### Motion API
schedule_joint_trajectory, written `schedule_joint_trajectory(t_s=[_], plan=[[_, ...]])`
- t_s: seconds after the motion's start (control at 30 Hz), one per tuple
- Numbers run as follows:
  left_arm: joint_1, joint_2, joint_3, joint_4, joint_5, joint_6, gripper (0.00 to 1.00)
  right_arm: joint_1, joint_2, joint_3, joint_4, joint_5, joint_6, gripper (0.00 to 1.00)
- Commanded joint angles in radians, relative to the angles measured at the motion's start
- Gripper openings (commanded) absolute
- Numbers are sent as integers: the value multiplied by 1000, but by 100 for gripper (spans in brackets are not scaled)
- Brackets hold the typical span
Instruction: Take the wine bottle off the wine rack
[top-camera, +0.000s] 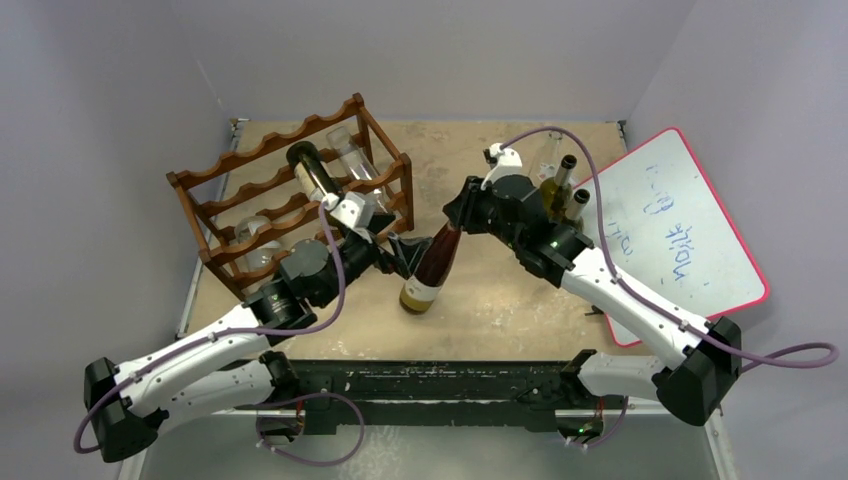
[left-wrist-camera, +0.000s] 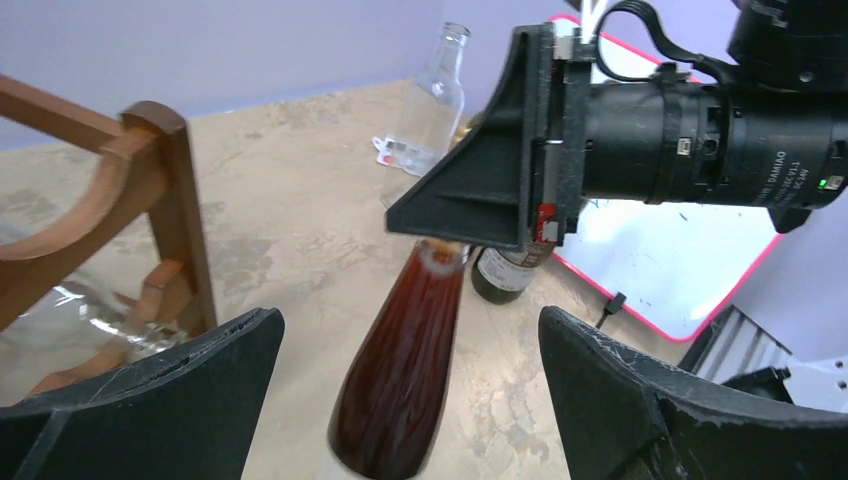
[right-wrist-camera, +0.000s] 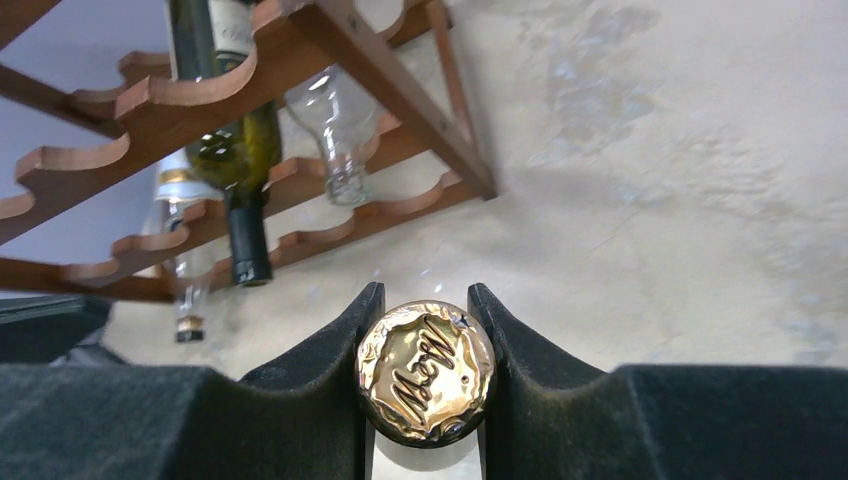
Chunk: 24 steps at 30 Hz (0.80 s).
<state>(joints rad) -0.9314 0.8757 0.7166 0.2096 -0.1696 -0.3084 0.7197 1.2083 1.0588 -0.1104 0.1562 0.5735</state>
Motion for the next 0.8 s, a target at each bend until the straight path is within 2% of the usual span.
schedule_joint_trajectory(t_s=[0.0,0.27,0.43,0.6,0.77], plan=[[2,-79,50,-98,-133,-29,100,-9,-34,136,86,195,-161,0],[2,-134,39,-206,-262,-26,100,-14,12,234,118,342,-255,0],[2,-183,-3,-206,-305,-31,100,-46,82,323,122,428,-297,0],[2,-226,-36,-211,-356,-46,100,-104,150,393,172,437,-348,0],[2,-246,-48,-224,-327,-53,100,-159,230,472,218,457,-417,0]])
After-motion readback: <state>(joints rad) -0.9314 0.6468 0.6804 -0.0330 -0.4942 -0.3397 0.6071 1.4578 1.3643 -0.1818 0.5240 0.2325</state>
